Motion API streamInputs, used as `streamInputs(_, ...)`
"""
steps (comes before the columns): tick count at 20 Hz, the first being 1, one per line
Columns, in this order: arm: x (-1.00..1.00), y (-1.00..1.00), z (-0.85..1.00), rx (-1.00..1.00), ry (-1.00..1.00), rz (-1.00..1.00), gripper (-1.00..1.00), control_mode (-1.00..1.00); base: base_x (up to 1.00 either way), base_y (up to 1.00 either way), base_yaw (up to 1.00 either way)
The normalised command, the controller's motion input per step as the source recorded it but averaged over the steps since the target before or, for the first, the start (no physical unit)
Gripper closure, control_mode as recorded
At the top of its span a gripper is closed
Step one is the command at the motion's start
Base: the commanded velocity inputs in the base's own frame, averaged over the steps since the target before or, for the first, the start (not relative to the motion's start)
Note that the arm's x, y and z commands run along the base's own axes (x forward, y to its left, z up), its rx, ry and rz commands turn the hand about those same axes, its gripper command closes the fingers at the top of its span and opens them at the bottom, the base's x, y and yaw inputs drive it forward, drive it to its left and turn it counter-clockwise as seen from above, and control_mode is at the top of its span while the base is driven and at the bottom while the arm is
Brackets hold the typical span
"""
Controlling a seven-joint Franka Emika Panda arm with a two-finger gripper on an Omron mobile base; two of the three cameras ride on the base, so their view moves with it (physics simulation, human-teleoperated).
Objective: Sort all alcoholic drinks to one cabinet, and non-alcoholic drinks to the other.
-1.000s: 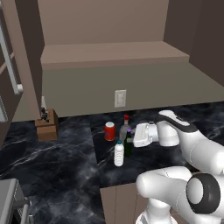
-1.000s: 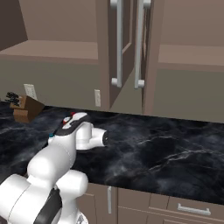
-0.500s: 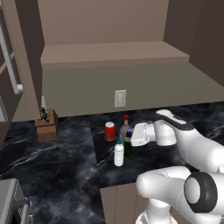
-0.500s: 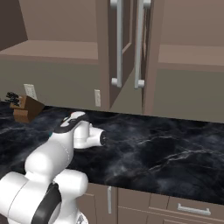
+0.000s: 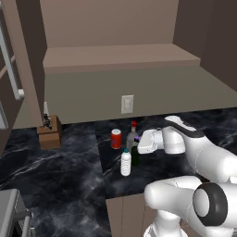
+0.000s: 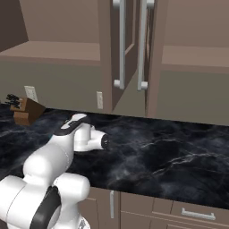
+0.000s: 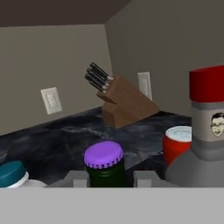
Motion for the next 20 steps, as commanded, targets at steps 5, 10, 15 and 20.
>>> streamInputs(5, -0.24, 0.0, 0.24, 0.0, -0.12, -0.07, 1.0, -1.0, 0.0, 0.0, 0.0)
streamInputs(10, -0.44, 0.0, 0.73, 0.0, -0.17, -0.13, 1.0, -1.0, 0.0, 0.0, 0.0)
streamInputs(15, -0.44, 0.0, 0.85, 0.0, -0.06, -0.16, 1.0, -1.0, 0.0, 0.0, 0.0)
streamInputs(20, -0.42, 0.0, 0.87, 0.0, 0.0, -0.18, 1.0, -1.0, 0.0, 0.0, 0.0)
